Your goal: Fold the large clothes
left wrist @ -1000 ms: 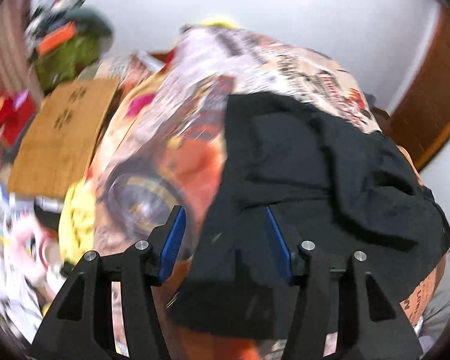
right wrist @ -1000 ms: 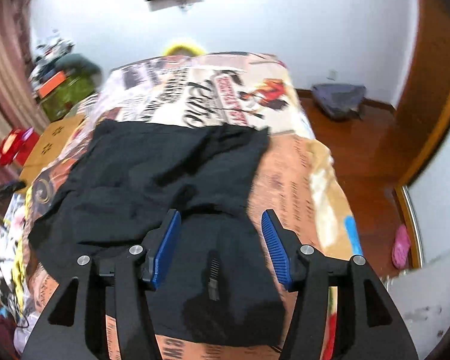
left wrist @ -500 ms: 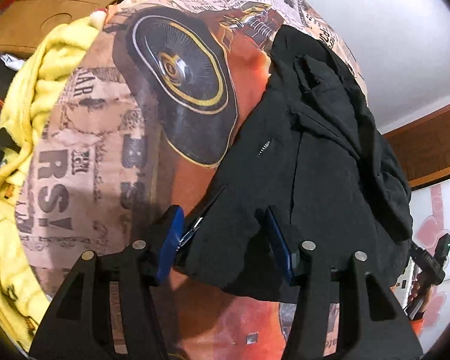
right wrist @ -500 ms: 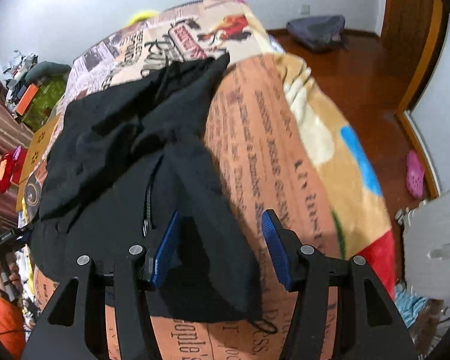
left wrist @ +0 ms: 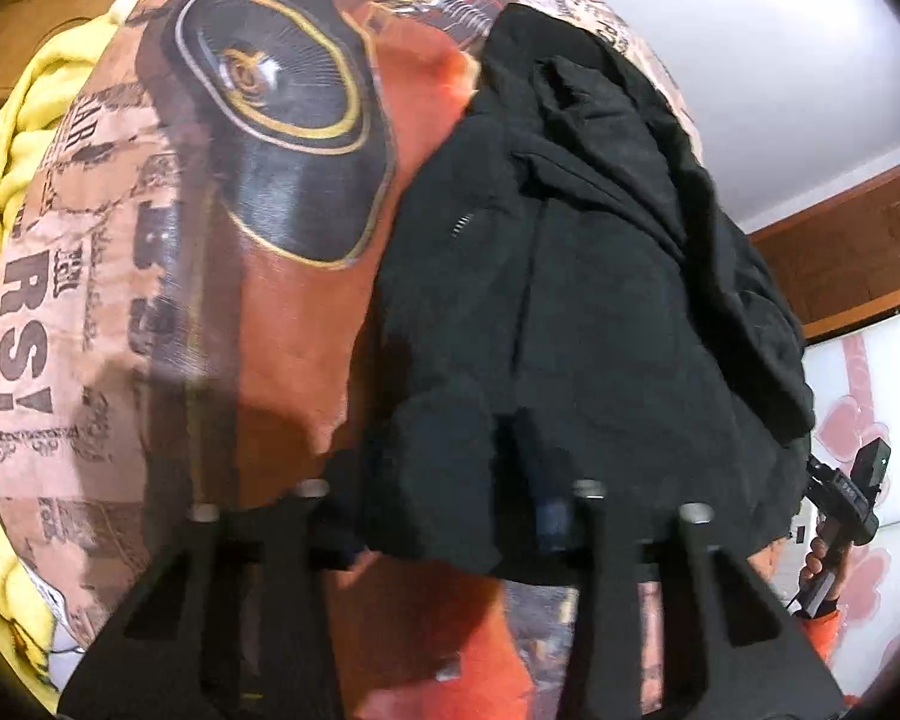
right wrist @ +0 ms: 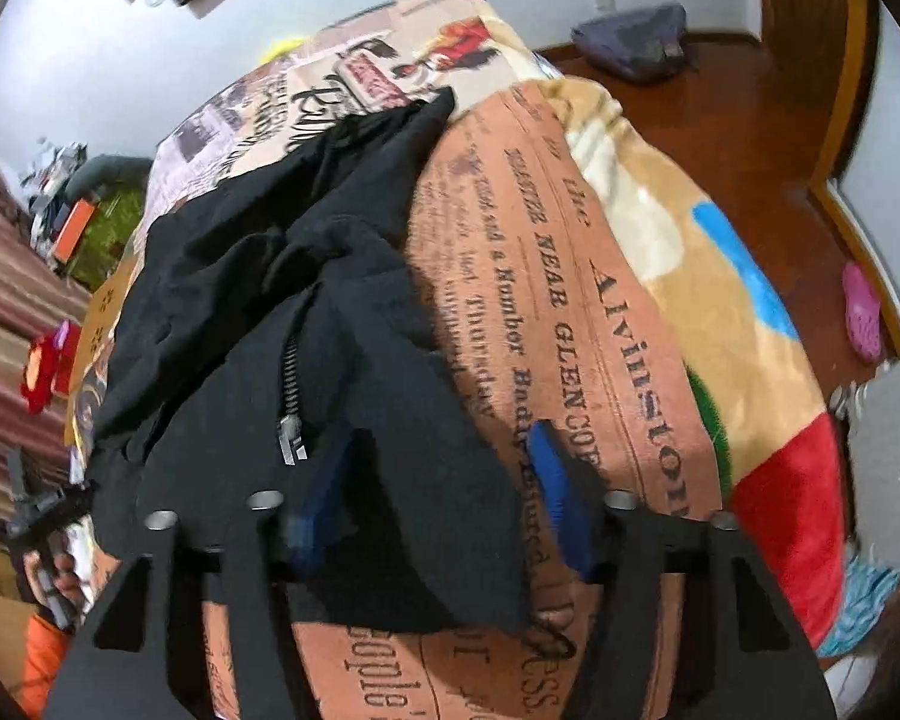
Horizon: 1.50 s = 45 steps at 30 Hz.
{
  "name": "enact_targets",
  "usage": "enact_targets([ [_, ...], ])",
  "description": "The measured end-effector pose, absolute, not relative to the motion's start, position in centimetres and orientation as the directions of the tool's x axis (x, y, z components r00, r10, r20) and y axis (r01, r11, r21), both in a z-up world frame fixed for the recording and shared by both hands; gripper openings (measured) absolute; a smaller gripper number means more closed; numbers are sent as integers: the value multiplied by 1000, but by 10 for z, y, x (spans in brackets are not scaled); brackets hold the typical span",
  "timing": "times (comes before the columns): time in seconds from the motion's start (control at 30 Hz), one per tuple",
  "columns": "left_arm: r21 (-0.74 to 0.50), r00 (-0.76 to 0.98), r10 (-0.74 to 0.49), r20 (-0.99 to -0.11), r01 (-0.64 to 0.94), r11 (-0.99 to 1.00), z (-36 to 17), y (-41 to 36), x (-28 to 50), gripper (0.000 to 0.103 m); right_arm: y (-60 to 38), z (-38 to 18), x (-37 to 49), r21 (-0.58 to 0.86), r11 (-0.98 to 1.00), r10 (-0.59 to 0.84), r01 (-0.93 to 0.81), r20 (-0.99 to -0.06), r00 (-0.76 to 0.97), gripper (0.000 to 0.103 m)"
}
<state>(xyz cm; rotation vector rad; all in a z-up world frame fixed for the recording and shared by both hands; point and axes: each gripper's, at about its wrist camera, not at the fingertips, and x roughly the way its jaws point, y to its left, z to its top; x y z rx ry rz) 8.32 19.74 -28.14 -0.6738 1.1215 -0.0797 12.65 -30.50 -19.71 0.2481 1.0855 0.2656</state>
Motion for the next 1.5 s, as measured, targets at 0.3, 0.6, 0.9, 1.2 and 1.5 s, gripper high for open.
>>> enact_targets([
  [0.3, -489, 546, -344, -764, -142, 861, -207, 175, 89, 22, -293, -174, 120, 409, 895, 444, -176, -793, 417, 10],
  [0.6, -564, 629, -469, -620, 58, 823, -116, 155, 138, 19, -262, -107, 177, 473, 824, 566, -312, -677, 470, 6],
  [0.9, -642, 658, -485, -575, 5, 767, -98, 184, 234, 18, -233, -90, 267, 354, 881, 473, -315, -690, 548, 5],
  [1.2, -654, 632, -409, -658, -210, 727, -182, 228, 322, 18, -252, -159, 363, 325, 938, 338, -120, -785, 519, 4],
  [1.5, -532, 503, -343, -793, -298, 792, -264, 220, 376, 19, -280, -229, 407, 254, 965, 199, 62, -870, 451, 3],
])
